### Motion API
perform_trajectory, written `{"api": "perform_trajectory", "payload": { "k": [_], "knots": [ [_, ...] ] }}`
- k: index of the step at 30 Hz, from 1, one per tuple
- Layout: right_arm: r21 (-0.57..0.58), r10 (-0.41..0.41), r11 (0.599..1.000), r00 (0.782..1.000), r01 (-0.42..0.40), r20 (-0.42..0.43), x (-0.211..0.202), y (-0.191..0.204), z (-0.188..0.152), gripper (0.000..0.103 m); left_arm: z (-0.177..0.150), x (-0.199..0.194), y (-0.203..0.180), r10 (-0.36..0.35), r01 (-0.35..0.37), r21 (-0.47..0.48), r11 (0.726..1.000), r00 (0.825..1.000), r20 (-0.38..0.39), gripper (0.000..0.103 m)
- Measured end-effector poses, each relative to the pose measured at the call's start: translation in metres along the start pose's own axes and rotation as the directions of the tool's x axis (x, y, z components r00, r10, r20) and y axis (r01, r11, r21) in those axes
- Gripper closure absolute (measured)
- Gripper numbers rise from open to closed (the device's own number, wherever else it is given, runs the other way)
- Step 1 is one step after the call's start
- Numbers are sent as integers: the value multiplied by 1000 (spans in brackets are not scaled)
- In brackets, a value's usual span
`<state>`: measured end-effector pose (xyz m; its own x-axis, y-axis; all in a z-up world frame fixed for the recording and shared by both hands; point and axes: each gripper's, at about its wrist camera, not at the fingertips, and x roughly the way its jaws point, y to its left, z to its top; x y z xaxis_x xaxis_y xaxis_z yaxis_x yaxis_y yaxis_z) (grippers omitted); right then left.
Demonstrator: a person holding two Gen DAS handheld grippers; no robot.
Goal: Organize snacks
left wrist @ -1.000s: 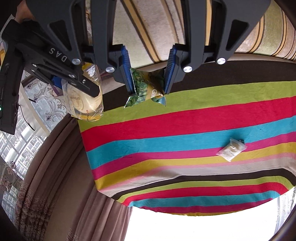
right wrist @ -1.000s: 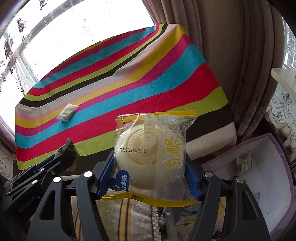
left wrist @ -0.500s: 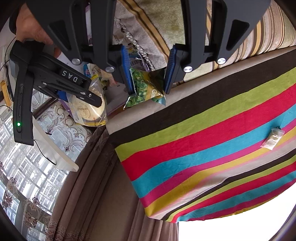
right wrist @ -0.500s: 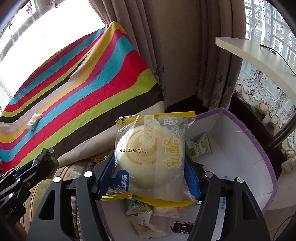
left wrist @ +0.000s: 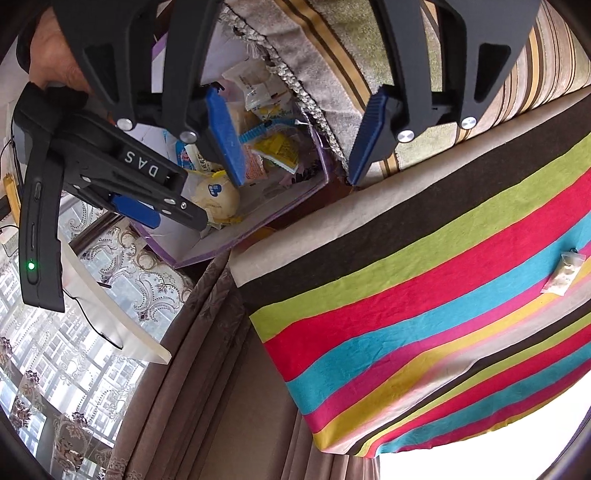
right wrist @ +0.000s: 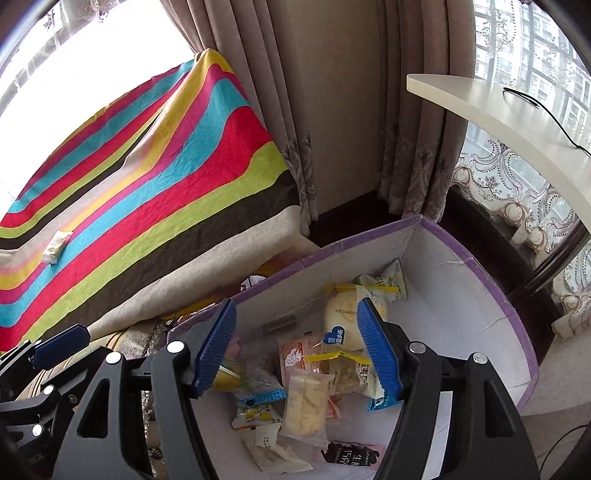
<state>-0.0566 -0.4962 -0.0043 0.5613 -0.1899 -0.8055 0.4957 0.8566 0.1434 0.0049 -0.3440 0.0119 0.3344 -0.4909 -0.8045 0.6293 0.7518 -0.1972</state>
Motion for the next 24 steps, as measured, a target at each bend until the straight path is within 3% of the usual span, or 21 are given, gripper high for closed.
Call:
{"api": "perform_trajectory", "payload": {
  "k": [5,15,18,24],
  "knots": [
    [-12,21,1000,1000,-21,-1,-1,7,1,24,2,-6,4,47,-47,-8,999,999,16,35],
    [-64,84,994,996,-84,-5,-4,39,6,16,10,-16,44,165,-162,-72,984,986,40,32],
    [-84,105,991,994,-106,-9,-5,53,9,16,13,-21,64,249,-244,-106,964,967,46,32],
    [-135,138,981,990,-139,-15,-6,84,14,16,15,-35,122,406,-388,-240,890,913,28,32]
  ]
}}
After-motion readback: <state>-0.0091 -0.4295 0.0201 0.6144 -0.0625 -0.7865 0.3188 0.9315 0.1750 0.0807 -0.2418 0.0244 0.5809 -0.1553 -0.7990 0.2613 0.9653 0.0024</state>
